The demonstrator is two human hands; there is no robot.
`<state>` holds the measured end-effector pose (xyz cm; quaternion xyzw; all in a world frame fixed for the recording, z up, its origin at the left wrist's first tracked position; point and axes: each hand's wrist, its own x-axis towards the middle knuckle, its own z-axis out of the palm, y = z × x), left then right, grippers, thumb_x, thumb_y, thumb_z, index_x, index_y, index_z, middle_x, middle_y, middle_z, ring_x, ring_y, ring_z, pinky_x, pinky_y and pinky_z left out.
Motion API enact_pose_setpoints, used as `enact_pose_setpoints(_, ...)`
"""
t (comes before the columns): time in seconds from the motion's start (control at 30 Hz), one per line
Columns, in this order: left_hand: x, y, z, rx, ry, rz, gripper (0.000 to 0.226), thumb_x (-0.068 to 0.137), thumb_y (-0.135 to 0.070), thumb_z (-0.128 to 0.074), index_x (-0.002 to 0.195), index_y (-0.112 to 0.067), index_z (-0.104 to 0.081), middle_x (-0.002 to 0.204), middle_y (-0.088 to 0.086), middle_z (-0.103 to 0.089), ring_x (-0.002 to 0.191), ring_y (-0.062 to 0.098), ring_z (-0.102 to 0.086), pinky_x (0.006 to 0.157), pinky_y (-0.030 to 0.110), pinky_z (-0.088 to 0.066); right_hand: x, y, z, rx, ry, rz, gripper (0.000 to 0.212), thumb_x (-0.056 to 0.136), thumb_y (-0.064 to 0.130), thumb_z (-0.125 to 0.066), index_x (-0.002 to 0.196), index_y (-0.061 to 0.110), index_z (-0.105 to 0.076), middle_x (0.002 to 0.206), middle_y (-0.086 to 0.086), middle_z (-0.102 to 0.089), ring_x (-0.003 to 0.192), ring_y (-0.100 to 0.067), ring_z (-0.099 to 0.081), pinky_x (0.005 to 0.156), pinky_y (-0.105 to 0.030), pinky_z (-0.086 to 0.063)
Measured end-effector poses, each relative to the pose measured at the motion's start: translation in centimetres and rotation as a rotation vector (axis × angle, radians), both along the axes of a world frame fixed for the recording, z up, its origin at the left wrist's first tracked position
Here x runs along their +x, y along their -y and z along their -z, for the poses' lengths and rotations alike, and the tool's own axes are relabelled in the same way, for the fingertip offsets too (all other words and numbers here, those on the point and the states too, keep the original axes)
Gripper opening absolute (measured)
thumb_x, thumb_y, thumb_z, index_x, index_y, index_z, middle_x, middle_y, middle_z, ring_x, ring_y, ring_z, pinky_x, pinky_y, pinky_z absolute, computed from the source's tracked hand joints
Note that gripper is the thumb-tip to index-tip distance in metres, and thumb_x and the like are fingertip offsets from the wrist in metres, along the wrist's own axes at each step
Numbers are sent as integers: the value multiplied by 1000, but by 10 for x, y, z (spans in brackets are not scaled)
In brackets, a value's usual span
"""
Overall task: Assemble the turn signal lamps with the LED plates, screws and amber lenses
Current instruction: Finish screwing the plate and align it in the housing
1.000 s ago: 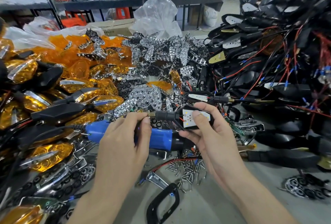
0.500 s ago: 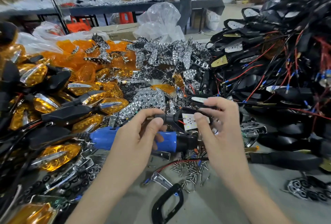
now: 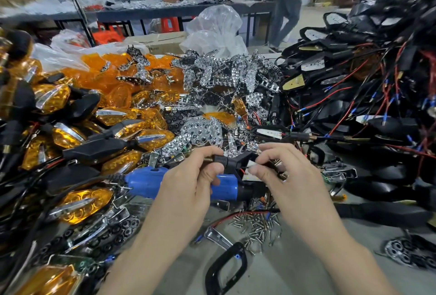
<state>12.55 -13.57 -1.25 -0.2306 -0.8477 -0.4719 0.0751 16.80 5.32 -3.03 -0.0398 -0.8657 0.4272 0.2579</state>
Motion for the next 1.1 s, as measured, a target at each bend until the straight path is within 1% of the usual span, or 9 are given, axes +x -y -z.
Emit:
enact_pose_setpoints(0.1, 2, -1, -2, -31, -16, -6, 21, 95, -42, -45, 98, -62, -52, 81, -22, -65, 77, 6, -64, 70, 24, -49, 1, 3, 0, -48, 48, -10, 11, 91, 36, -67, 82, 37, -61, 116, 32, -58, 119, 5, -51, 99, -30, -42)
enact_pose_setpoints(0.23, 6, -4, -5, -60, -33, -32, 27, 100, -32, -47, 99, -59, -50, 81, -28, -64, 77, 0, -63, 76, 35, -51, 6, 9, -1, 131, -55, 103, 7, 92, 30, -63, 87, 26, -61, 105, 12, -48, 103, -6, -44, 88, -15, -34)
enact_pose_setpoints(0.33, 8, -6, -5, -57, -72, -64, 22, 98, -34, -41, 105, -53, -49, 80, -31, -64, 79, -4, -63, 72, 20, -48, 7, 15, -5, 342, -184, 196, 10, 94, 20, -67, 87, 19, -60, 91, 5, -52, 87, -18, -42, 79, -35, -36)
enact_pose_setpoints(0.4, 10, -7, -4, -40, -100, -93, 23, 99, -31, -43, 110, -48, -52, 73, -25, -63, 80, -8, -62, 71, 12, -46, 6, 17, -7, 372, -213, 195, 11, 96, 17, -65, 87, 18, -58, 86, 5, -54, 82, -19, -41, 76, -37, -35)
enact_pose_setpoints(0.57, 13, -5, -6, -51, -160, -109, 27, 97, -27, -43, 113, -46, -52, 76, -29, -60, 82, -14, -60, 73, 3, -41, 8, 16, -7, 292, -154, 147, 9, 97, 21, -58, 95, 21, -66, 90, 7, -57, 84, -17, -44, 79, -33, -35)
enact_pose_setpoints(0.7, 11, -3, -5, -70, -113, -82, 32, 103, -18, -47, 110, -50, -51, 73, -23, -63, 80, -3, -63, 73, 18, -48, 9, 13, -11, 53, -53, 71, 20, 99, 23, -63, 85, 38, -63, 89, 18, -60, 90, -6, -50, 80, -12, -33)
enact_pose_setpoints(0.8, 11, -4, -9, -68, -71, -45, 21, 101, -37, -39, 105, -54, -50, 83, -27, -65, 80, 1, -65, 76, 32, -51, 7, 11, -12, -79, 26, 57, 21, 97, 29, -62, 79, 41, -61, 93, 21, -60, 93, -2, -54, 79, -19, -35)
enact_pose_setpoints(0.97, 10, 0, -16, -76, -49, -3, 23, 94, -40, -38, 100, -58, -51, 81, -24, -64, 74, 6, -63, 63, 20, -47, 9, 8, -14, -154, 59, 62, 22, 100, 32, -60, 79, 39, -62, 90, 24, -61, 88, 0, -56, 77, -21, -37)
enact_pose_setpoints(1.1, 12, -2, -14, -103, -36, -7, 38, 98, -23, -41, 99, -60, -46, 80, -37, -62, 70, -10, -57, 59, 8, -38, 9, 5, -14, -311, 83, 37, 25, 101, 30, -60, 77, 28, -67, 67, 16, -59, 62, 5, -53, 60, -8, -38)
